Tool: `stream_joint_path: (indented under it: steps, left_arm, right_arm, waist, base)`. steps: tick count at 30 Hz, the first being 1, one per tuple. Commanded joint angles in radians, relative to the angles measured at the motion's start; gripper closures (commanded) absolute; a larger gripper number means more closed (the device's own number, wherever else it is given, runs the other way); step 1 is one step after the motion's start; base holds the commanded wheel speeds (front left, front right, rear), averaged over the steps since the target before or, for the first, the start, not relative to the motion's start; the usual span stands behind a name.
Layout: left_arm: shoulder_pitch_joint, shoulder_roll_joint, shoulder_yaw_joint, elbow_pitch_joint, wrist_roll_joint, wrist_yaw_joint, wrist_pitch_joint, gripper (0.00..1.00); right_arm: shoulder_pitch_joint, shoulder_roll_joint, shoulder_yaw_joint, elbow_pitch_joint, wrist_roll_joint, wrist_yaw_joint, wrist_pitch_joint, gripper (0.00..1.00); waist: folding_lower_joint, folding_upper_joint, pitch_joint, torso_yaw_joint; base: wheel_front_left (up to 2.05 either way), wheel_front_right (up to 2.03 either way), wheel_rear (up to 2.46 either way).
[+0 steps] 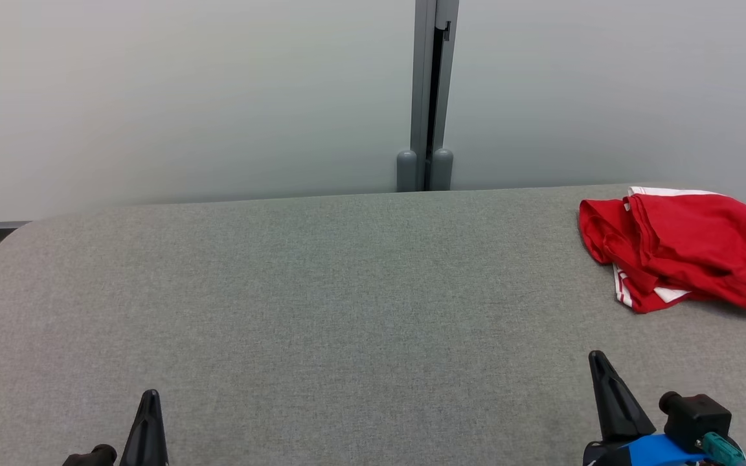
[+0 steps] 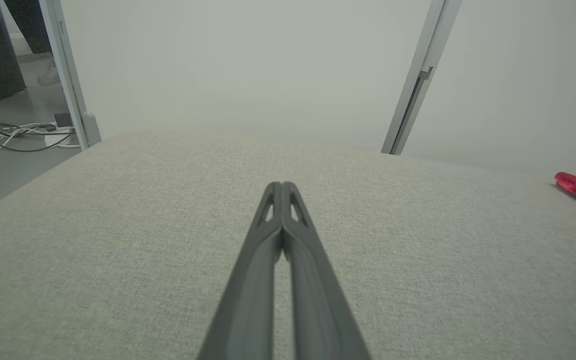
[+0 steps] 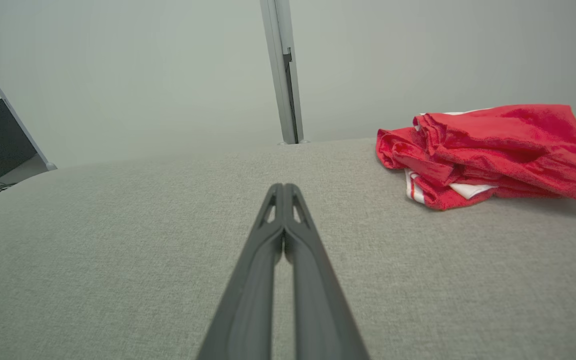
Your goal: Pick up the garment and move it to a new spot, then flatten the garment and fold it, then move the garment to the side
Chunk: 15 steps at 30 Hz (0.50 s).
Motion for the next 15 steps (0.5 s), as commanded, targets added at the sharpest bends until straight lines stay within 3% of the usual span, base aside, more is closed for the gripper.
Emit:
stream_joint_path:
  steps: [1,15]
  left_arm:
    - [-0.011,0.001,0.004,0.0,-0.023,0.0,0.009,1.0]
    - [-0.049,0.003,0.008,-0.012,-0.293,0.0,0.076,1.0]
  right_arm:
    - [-0.006,0.0,-0.004,-0.003,0.024,0.0,0.007,1.0]
    - [-0.023,0.0,-0.028,-0.02,0.286,0.0,0.075,1.0]
  waist:
    - [0.0,-0.0001,0.0,0.0]
    - [0.0,-0.0001,0.007,0.0]
  base:
    - [0.0,0.0,0.0]
    - [0.0,0.0,0.0]
